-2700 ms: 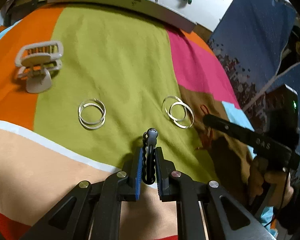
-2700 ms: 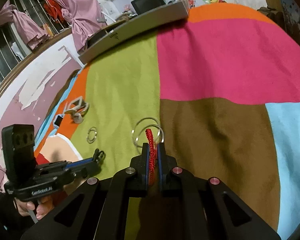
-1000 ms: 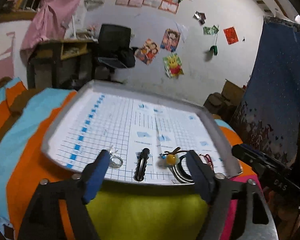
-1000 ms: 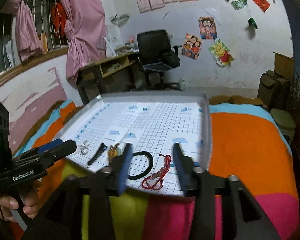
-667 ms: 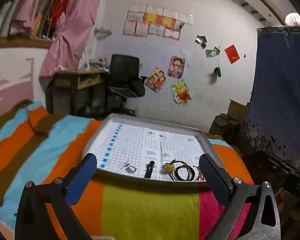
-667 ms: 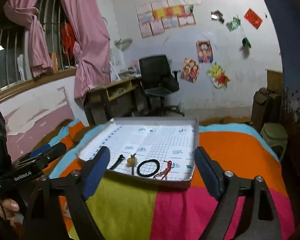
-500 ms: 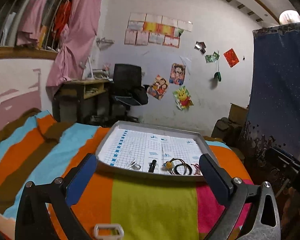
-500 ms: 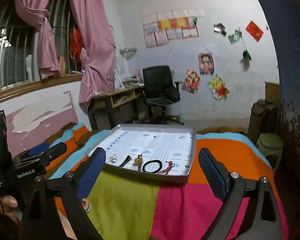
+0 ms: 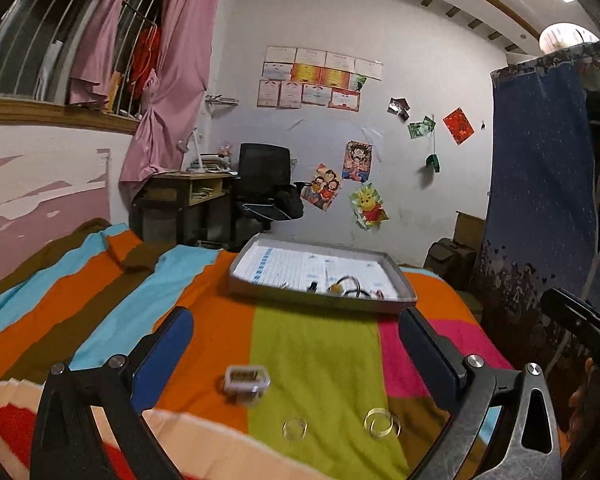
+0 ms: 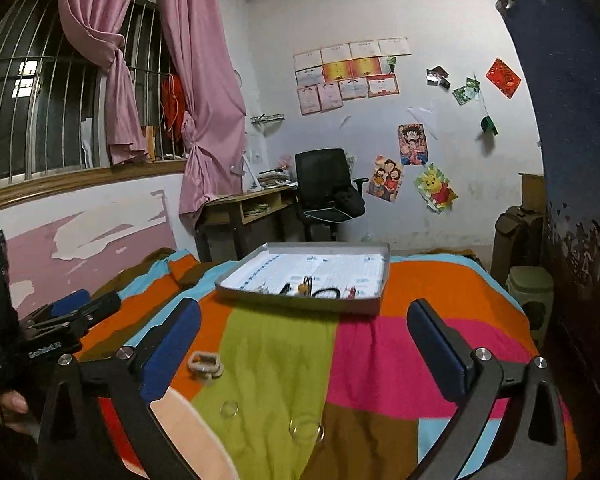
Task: Organize jewelry
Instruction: 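Move both tools back over the rings and claw clip on the blanket, then grasp the large silver hoops with the right tool while the left tool grasps the small ring, then carry the hoops and ring into the tray and open both tools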
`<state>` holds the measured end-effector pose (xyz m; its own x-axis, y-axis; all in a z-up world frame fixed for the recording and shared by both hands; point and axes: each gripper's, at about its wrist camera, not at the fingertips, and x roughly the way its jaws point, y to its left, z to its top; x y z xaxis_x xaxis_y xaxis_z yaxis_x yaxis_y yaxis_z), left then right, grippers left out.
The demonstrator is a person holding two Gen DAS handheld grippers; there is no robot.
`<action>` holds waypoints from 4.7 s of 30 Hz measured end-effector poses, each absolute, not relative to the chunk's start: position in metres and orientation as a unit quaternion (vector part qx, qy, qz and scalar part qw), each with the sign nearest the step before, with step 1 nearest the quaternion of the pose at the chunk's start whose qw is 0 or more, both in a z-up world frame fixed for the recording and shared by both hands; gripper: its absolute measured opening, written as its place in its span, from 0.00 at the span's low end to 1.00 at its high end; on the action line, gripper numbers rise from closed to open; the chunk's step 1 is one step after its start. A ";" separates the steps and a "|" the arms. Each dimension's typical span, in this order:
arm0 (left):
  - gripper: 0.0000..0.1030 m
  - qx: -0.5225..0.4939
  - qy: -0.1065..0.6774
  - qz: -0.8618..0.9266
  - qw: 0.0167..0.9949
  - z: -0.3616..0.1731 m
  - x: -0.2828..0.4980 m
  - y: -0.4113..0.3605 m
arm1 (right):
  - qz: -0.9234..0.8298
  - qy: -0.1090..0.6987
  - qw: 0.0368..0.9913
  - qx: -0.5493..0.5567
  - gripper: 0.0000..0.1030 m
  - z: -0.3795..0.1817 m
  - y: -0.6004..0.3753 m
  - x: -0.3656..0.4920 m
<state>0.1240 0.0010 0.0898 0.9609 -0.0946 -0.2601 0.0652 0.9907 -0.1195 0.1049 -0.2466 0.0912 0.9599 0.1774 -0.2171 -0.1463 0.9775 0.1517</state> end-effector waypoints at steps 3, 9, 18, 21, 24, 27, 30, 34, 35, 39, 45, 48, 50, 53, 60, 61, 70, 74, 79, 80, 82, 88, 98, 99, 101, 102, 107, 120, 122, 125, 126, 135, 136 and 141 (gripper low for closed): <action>1.00 -0.053 0.138 -0.035 0.988 0.079 0.100 0.005 | 0.078 0.120 0.987 0.068 0.99 0.075 -0.247 0.089; 1.00 -0.053 0.157 -0.024 0.986 0.055 0.073 0.012 | 0.069 0.134 0.986 0.067 0.99 0.044 -0.248 0.066; 1.00 -0.046 0.217 -0.019 0.975 0.019 0.049 0.011 | 0.067 0.169 0.982 0.054 0.99 0.009 -0.247 0.044; 1.00 -0.036 0.227 -0.022 0.973 0.011 0.045 0.007 | 0.068 0.181 0.980 0.052 0.99 0.001 -0.242 0.043; 1.00 -0.031 0.230 -0.024 0.972 0.008 0.045 0.002 | 0.069 0.188 0.979 0.051 0.99 -0.007 -0.241 0.042; 1.00 -0.029 0.227 -0.025 0.973 0.007 0.044 0.001 | 0.070 0.189 0.978 0.054 0.99 -0.009 -0.240 0.042; 1.00 -0.027 0.224 -0.024 0.974 0.008 0.046 -0.001 | 0.070 0.186 0.978 0.058 0.99 -0.010 -0.239 0.046; 1.00 -0.025 0.218 -0.019 0.975 0.009 0.050 0.000 | 0.073 0.183 0.979 0.060 0.99 -0.010 -0.234 0.053; 1.00 -0.025 0.217 -0.019 0.976 0.010 0.052 0.000 | 0.074 0.182 0.979 0.059 0.99 -0.010 -0.232 0.056; 1.00 -0.028 0.215 -0.017 0.976 0.011 0.062 0.002 | 0.080 0.179 0.979 0.056 0.99 -0.004 -0.230 0.068; 1.00 -0.042 0.203 -0.016 0.978 0.020 0.086 0.004 | 0.079 0.157 0.983 0.046 0.99 0.017 -0.228 0.092; 1.00 -0.051 0.192 -0.017 0.980 0.026 0.101 0.003 | 0.077 0.146 0.985 0.044 0.99 0.029 -0.228 0.106; 1.00 -0.056 0.185 -0.017 0.981 0.030 0.112 0.002 | 0.076 0.139 0.986 0.043 0.99 0.035 -0.227 0.115; 1.00 -0.062 0.176 -0.020 0.982 0.035 0.126 0.000 | 0.075 0.132 0.987 0.042 0.99 0.041 -0.225 0.130; 1.00 -0.064 0.182 -0.022 0.981 0.027 0.157 -0.002 | 0.074 0.137 0.987 0.046 0.99 0.037 -0.224 0.165; 1.00 -0.064 0.186 -0.022 0.980 0.023 0.161 -0.002 | 0.074 0.139 0.986 0.044 0.99 0.035 -0.223 0.170; 1.00 -0.068 0.262 -0.036 0.962 -0.014 0.204 0.003 | 0.084 0.197 0.977 0.022 0.99 -0.004 -0.216 0.214; 1.00 -0.092 0.338 -0.067 0.934 -0.041 0.229 0.011 | 0.112 0.244 0.963 -0.011 0.99 -0.030 -0.211 0.231; 1.00 -0.090 0.379 -0.094 0.916 -0.064 0.241 0.012 | 0.142 0.302 0.942 -0.047 0.98 -0.061 -0.204 0.244; 1.00 -0.084 0.386 -0.098 0.913 -0.068 0.244 0.011 | 0.152 0.316 0.935 -0.053 0.98 -0.068 -0.202 0.246; 0.96 -0.077 0.394 -0.114 0.909 -0.075 0.245 0.009 | 0.164 0.335 0.926 -0.060 0.96 -0.079 -0.200 0.246; 0.69 -0.043 0.410 -0.163 0.896 -0.089 0.247 -0.007 | 0.183 0.368 0.908 -0.077 0.70 -0.099 -0.190 0.251; 0.50 -0.016 0.432 -0.201 0.879 -0.105 0.256 -0.025 | 0.214 0.392 0.887 -0.113 0.56 -0.116 -0.168 0.261; 0.50 -0.016 0.433 -0.201 0.878 -0.105 0.257 -0.025 | 0.213 0.395 0.887 -0.112 0.56 -0.117 -0.170 0.262; 0.45 -0.015 0.435 -0.197 0.879 -0.107 0.258 -0.025 | 0.209 0.397 0.887 -0.109 0.55 -0.118 -0.172 0.262; 0.44 -0.017 0.435 -0.196 0.879 -0.108 0.259 -0.024 | 0.206 0.398 0.888 -0.107 0.55 -0.118 -0.172 0.261; 0.28 -0.030 0.437 -0.188 0.879 -0.112 0.259 -0.018 | 0.188 0.395 0.894 -0.099 0.52 -0.124 -0.170 0.255; 0.26 -0.054 0.435 -0.198 0.877 -0.103 0.258 -0.015 | 0.177 0.375 0.906 -0.084 0.39 -0.116 -0.168 0.235; 0.26 -0.058 0.427 -0.199 0.880 -0.093 0.256 -0.015 | 0.180 0.365 0.909 -0.087 0.39 -0.107 -0.169 0.233; 0.26 -0.060 0.410 -0.204 0.887 -0.075 0.256 -0.014 | 0.183 0.342 0.918 -0.078 0.39 -0.086 -0.170 0.232; 0.26 -0.061 0.405 -0.204 0.889 -0.070 0.257 -0.013 | 0.182 0.334 0.922 -0.078 0.39 -0.078 -0.169 0.234; 0.26 -0.055 0.359 -0.200 0.910 0.009 0.310 -0.005 | 0.173 0.266 0.945 -0.078 0.39 0.008 -0.178 0.276; 0.26 -0.054 0.352 -0.198 0.913 0.020 0.320 -0.006 | 0.171 0.262 0.947 -0.077 0.39 0.014 -0.176 0.283; 0.26 -0.069 0.319 -0.197 0.925 0.063 0.365 -0.004 | 0.144 0.248 0.956 -0.064 0.39 0.046 -0.181 0.333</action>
<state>0.3647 -0.0040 0.0629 0.7194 -0.4082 -0.5620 0.3201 0.9129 -0.2533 0.3329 -0.1811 0.0457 0.8356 0.2443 -0.4920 -0.3074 0.9502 -0.0503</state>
